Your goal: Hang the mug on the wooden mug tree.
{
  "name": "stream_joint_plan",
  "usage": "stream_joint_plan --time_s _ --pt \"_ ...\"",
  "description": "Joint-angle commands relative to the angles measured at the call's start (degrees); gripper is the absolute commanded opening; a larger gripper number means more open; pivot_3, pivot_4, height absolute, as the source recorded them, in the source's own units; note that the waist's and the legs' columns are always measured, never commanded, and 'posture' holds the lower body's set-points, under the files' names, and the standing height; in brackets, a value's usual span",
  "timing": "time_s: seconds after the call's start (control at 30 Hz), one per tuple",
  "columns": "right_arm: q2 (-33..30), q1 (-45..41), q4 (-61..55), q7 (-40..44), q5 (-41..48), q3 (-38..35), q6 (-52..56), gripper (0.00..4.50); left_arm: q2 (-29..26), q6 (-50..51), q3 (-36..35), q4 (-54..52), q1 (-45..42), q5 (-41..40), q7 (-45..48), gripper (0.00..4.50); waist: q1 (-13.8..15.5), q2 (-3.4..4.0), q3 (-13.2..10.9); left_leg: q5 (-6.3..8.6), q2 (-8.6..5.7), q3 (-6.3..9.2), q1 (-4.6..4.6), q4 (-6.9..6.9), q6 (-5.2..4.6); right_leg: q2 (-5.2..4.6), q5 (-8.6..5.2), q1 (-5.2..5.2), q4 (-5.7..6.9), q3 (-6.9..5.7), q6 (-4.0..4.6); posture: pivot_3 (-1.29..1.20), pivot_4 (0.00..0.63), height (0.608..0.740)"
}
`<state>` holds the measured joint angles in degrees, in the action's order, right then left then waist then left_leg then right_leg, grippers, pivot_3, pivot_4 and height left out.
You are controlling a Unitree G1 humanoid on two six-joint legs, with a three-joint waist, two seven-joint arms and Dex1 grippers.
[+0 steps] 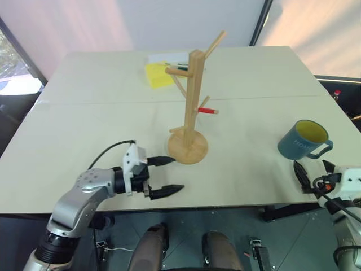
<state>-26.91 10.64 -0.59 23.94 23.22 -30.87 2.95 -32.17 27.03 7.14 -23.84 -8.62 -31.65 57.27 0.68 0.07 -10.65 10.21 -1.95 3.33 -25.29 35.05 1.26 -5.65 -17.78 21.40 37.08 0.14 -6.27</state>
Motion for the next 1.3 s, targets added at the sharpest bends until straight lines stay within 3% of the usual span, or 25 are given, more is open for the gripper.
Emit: stream_joint_plan --time_s 0.03,0.97,1.07,1.1,1.3 --pt "-0.32 -1.75 1.87 -2.44 -1.24 -2.2 -2.18 4.47 0.73 -0.57 0.56 -2.09 -2.29 -0.3 -0.3 4.5 0.0 0.06 0.04 -0.01 0.0 0.0 0.0 0.01 -0.02 0.01 0.0 0.0 0.01 -0.01 0.0 0.0 0.15 0.74" --pt "-4.1 -13.76 13.9 -6.36 -5.22 -0.72 -3.2 4.47 0.81 -3.13 0.09 -2.59 -1.77 0.48 -1.78 4.5 -0.17 0.18 0.09 -0.15 -0.07 -0.03 0.02 0.05 -0.24 0.09 0.01 -0.05 0.04 -0.09 0.0 0.0 0.15 0.74" --pt "-4.22 -15.07 14.88 -5.9 -5.05 -0.29 -2.54 3.69 0.68 -2.87 -0.19 -3.02 -1.64 0.34 -2.37 4.5 -0.14 0.18 0.09 -0.15 -0.07 -0.04 0.02 0.05 -0.24 0.1 0.01 -0.06 0.04 -0.09 0.0 0.0 0.15 0.74" --pt "-4.23 -15.43 15.0 -5.52 -4.8 -0.03 -2.31 3.25 0.61 -2.82 -0.34 -3.19 -1.53 0.33 -2.63 4.5 -0.13 0.18 0.09 -0.15 -0.07 -0.03 0.02 0.05 -0.24 0.1 0.01 -0.06 0.04 -0.09 0.0 0.0 0.15 0.74" --pt "-3.91 -16.17 14.49 -4.31 -4.3 1.17 -1.27 0.05 0.22 -2.61 -0.97 -3.8 -1.08 0.18 -3.76 4.5 -0.08 0.19 0.09 -0.15 -0.08 -0.03 0.02 0.05 -0.24 0.11 0.01 -0.06 0.04 -0.09 -0.01 0.0 0.15 0.74"
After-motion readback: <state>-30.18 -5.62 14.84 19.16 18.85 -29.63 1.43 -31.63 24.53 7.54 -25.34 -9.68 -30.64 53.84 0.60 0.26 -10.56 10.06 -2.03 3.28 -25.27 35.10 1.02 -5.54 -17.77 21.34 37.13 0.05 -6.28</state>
